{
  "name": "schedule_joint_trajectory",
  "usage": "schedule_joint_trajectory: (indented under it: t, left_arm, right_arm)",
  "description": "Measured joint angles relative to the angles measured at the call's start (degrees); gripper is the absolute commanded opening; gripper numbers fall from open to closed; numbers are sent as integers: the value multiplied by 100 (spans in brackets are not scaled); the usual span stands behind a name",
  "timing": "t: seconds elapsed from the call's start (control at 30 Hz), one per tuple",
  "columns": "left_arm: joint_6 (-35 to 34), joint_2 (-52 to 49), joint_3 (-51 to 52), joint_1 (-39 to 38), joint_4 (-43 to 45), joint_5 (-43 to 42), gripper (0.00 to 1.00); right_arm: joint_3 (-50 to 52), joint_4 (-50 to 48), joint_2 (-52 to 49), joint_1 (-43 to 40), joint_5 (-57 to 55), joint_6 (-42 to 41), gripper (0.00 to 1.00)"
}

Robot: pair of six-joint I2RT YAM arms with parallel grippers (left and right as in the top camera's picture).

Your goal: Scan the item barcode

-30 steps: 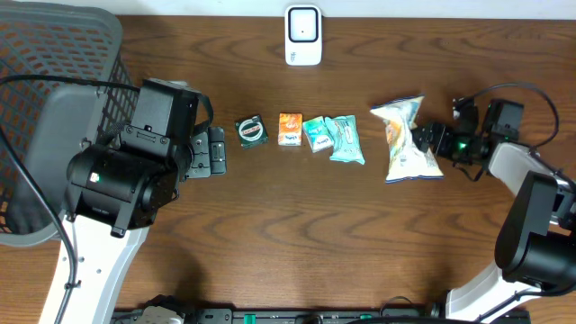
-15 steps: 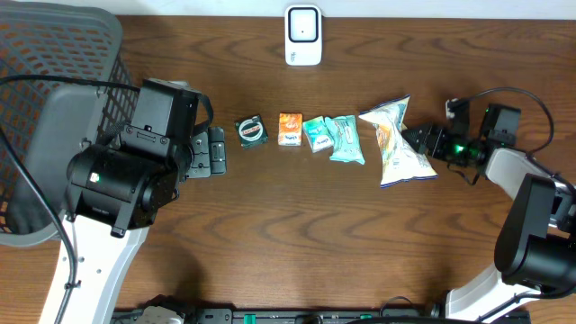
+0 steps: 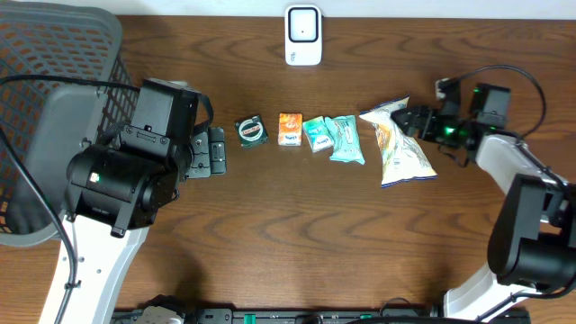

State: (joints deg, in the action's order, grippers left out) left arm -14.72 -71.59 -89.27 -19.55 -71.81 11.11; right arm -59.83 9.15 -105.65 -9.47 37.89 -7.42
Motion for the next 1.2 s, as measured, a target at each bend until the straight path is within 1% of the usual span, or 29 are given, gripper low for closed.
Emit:
schedule_joint_trajectory:
  t: [0.2,0.27,0.3,0.33,0.37,0.4,0.43,0.47,0.53,0.6,0.83,0.93,1.2]
  left_arm:
    - [0,0,0,0,-2,0,98]
    - [0,0,0,0,-2,0,98]
    - [0,0,0,0,-2,0,98]
    - [0,0,0,0,-2,0,98]
    - [0,0,0,0,-2,0,98]
    - [0,0,0,0,-2,0,98]
    - [0,0,0,0,-2,0,98]
    - [0,0,0,0,-4,0,98]
    - [0,0,0,0,-2,0,98]
    - [0,0,0,0,-4,0,98]
    - [0,0,0,0,-2,0,98]
    - [0,0,0,0,-2,0,98]
    - [0,0,0,0,-2,0,98]
  right_arm:
    - [11,-2,-2,420,-887,96,83]
    - [13,-20,-33,481,-1071,111,79]
    - [13,-46,-63,490,-1121,125,75]
    - [13,-76,-105,494,-1176,155,67]
    - [15,-125,-168,494,-1217,186,57]
    - [15,-175,-260,494,-1246,179,44]
    - [17,-227,-345,490,-1281,192,38]
    - [17,-286,-433,483,-1307,188,27]
    - [17,-350,-481,468,-1320,197,13]
    - [11,-424,-468,457,-1287,160,1]
    - [2,-645,-374,457,-1132,-81,1]
    - [33,-745,-179,470,-1014,-236,1]
    - [48,-1250,1235,732,-885,-586,1]
